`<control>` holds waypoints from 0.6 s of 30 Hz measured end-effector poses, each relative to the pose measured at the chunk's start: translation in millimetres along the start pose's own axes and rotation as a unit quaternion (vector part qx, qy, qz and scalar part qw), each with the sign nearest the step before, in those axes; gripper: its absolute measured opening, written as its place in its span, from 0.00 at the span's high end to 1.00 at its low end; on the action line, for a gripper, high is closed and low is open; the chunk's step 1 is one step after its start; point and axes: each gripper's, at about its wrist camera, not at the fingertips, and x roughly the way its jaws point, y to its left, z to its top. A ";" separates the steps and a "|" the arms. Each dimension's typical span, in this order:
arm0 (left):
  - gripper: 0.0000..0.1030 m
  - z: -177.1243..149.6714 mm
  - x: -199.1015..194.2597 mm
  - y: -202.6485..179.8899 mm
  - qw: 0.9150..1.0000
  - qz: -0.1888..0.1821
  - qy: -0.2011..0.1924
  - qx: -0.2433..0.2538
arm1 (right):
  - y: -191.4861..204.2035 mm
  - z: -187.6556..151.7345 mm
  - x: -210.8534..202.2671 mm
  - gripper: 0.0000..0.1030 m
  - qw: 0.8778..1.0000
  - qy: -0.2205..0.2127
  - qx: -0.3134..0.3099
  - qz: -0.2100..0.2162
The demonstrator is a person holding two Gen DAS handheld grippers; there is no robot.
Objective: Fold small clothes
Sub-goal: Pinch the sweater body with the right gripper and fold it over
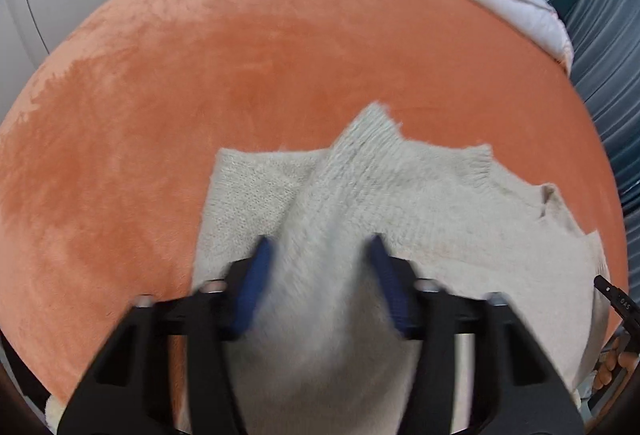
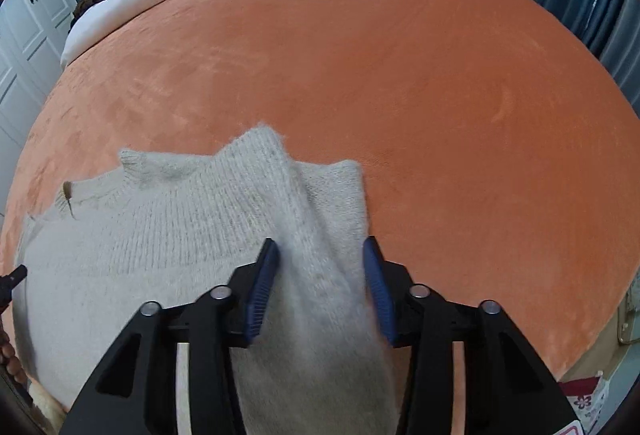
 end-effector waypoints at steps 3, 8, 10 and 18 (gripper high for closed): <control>0.89 8.4 -7.8 5.7 0.999 -0.031 -0.013 -0.024 | 6.4 7.2 -6.6 0.93 1.000 -0.018 -0.012 0.009; 0.89 14.2 -3.7 17.7 0.999 -0.023 -0.021 -0.029 | -2.9 12.2 -12.9 0.93 0.998 -0.050 0.008 0.022; 0.89 9.6 16.5 24.4 0.999 -0.020 -0.005 -0.036 | -4.4 6.8 28.2 0.93 1.000 0.007 -0.005 0.000; 0.86 -5.0 -19.8 18.3 0.998 -0.025 -0.044 -0.022 | 37.5 -26.9 -65.0 0.83 0.994 -0.102 -0.027 0.024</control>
